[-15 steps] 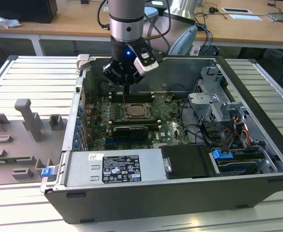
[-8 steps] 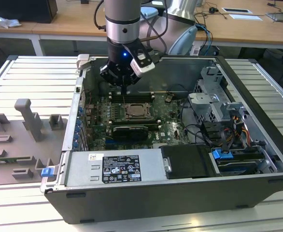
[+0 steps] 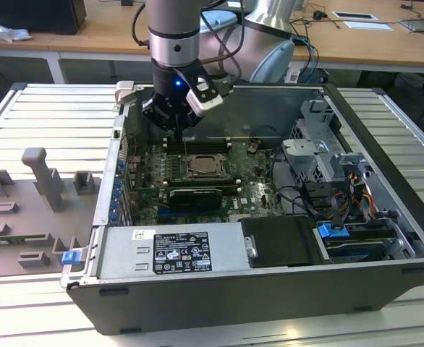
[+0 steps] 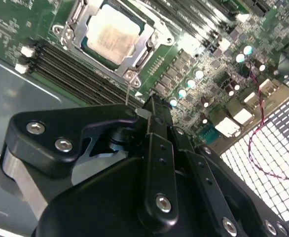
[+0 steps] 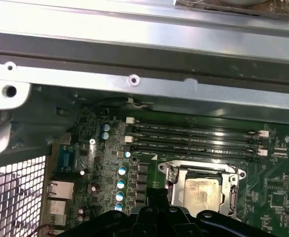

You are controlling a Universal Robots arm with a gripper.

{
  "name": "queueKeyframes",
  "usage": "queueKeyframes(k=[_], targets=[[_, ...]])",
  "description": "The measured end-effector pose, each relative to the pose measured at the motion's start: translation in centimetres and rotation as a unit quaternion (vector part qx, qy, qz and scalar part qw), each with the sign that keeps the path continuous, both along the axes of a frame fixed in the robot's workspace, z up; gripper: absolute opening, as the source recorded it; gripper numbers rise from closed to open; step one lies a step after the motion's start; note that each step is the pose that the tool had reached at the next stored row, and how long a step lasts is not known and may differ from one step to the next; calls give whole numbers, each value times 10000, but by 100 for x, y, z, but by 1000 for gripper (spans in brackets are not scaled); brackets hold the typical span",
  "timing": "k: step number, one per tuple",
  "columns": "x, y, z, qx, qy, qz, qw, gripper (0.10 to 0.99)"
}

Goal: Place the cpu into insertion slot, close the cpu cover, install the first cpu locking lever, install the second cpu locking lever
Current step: 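Install the first cpu locking lever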

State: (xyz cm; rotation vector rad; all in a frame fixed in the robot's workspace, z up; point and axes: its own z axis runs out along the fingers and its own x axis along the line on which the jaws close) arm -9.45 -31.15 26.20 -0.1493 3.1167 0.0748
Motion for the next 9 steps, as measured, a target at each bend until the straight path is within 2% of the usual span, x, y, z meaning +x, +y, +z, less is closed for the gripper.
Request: queueKeyframes(k=[9], targets=[[-11,8,-8,0,0,1,10000,106]])
